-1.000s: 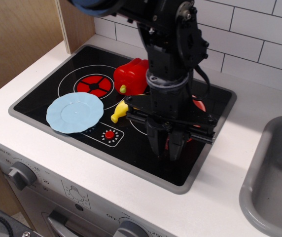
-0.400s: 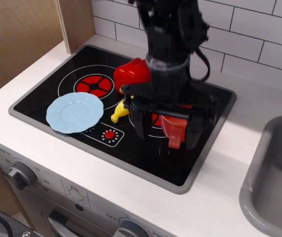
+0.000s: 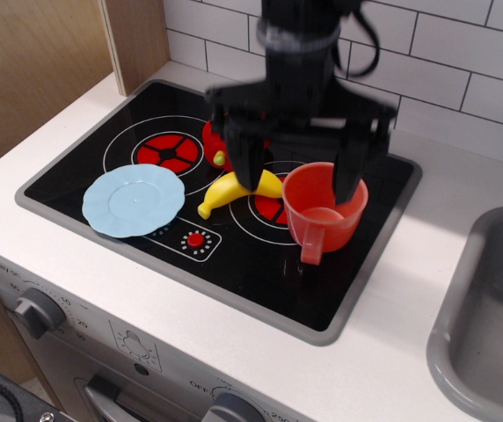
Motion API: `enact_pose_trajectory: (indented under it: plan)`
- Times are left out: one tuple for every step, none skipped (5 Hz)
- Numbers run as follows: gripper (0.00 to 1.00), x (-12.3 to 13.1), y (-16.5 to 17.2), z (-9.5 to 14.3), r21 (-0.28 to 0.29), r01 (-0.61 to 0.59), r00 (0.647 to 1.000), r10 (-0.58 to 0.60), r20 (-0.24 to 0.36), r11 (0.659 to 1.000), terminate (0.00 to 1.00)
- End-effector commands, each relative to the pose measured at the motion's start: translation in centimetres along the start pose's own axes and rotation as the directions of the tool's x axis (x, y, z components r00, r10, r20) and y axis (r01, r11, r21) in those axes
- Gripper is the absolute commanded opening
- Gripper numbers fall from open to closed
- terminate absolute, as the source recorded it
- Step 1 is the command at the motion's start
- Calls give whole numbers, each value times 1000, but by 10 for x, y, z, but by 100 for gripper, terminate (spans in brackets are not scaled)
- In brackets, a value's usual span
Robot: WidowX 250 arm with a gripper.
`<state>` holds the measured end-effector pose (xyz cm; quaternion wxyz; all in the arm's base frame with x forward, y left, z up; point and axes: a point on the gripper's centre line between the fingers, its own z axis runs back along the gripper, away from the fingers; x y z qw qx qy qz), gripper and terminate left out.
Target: Take cup off plate
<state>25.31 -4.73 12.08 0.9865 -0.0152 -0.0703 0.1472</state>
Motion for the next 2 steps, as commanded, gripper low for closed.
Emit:
enact_pose_trajectory:
  plan:
    - [100, 2, 1, 15, -20, -7, 999, 8, 48, 1000, 0]
    - [100, 2, 1, 15, -20, -7, 999, 8, 48, 1000, 100]
